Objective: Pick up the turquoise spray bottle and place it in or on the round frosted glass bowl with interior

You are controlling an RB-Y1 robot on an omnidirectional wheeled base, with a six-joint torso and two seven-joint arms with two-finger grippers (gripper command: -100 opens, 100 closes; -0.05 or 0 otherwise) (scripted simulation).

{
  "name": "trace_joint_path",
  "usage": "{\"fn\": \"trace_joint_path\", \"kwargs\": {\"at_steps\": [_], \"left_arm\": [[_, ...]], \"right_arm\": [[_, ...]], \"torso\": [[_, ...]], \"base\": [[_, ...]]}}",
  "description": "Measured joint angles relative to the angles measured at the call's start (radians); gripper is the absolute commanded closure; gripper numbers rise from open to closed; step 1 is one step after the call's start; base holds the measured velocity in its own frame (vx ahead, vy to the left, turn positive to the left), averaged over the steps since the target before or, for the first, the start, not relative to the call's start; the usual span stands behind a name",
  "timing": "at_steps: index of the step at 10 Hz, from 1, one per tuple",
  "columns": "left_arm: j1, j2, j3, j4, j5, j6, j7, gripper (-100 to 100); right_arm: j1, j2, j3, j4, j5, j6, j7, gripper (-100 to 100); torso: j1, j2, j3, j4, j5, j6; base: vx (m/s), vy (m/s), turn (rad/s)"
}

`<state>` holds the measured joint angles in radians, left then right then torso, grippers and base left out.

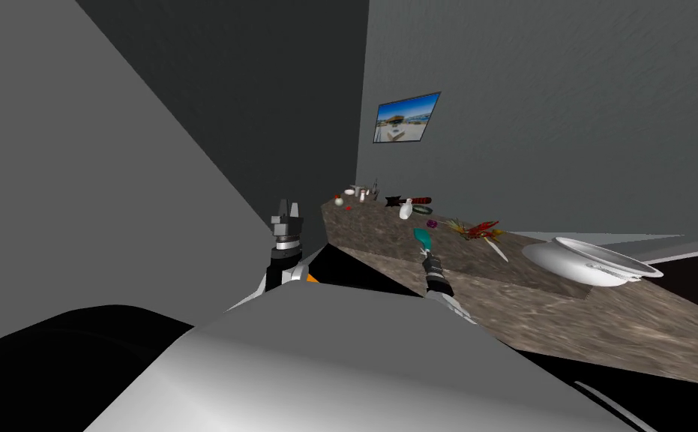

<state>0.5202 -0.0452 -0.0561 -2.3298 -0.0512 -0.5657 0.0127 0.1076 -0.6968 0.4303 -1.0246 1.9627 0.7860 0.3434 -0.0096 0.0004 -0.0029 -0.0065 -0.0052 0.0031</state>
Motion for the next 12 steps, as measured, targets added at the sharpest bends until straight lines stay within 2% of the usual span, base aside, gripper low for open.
{"fn": "trace_joint_path", "kwargs": {"at_steps": [1,4,7,9,11,12], "left_arm": [[0.0,0.0,0.0,0.0,0.0,0.0,0.0,0],[0.0,0.0,0.0,0.0,0.0,0.0,0.0,0],[0.0,0.0,0.0,0.0,0.0,0.0,0.0,0],[0.0,0.0,0.0,0.0,0.0,0.0,0.0,0],[0.0,0.0,0.0,0.0,0.0,0.0,0.0,0],[0.0,0.0,0.0,0.0,0.0,0.0,0.0,0]], "right_arm": [[0.004,-0.028,-0.029,-0.019,-0.023,-0.029,0.02,100],[-0.06,-0.057,-0.074,0.072,-0.037,-0.066,0.02,100],[-0.092,-0.067,-0.121,0.097,-0.056,-0.105,0.052,100],[-0.125,-0.085,-0.166,0.127,-0.069,-0.147,0.066,100],[-0.163,-0.097,-0.2,0.177,-0.069,-0.178,0.064,100],[-0.167,-0.101,-0.217,0.172,-0.077,-0.191,0.075,100]], "torso": [[-0.001,-0.002,-0.001,0.0,0.001,0.0],[-0.001,-0.007,-0.004,-0.001,0.0,0.0],[0.002,-0.008,-0.004,-0.002,0.001,-0.001],[-0.002,-0.011,-0.006,-0.002,0.0,-0.001],[-0.005,-0.015,-0.009,-0.003,-0.001,-0.001],[0.0,-0.013,-0.008,-0.003,-0.001,0.0]], "base": [[0.034,-0.098,0.18],[0.059,-0.097,0.15],[0.071,-0.086,0.17],[0.126,-0.169,0.173],[0.152,-0.136,0.12],[0.068,-0.061,0.078]]}}
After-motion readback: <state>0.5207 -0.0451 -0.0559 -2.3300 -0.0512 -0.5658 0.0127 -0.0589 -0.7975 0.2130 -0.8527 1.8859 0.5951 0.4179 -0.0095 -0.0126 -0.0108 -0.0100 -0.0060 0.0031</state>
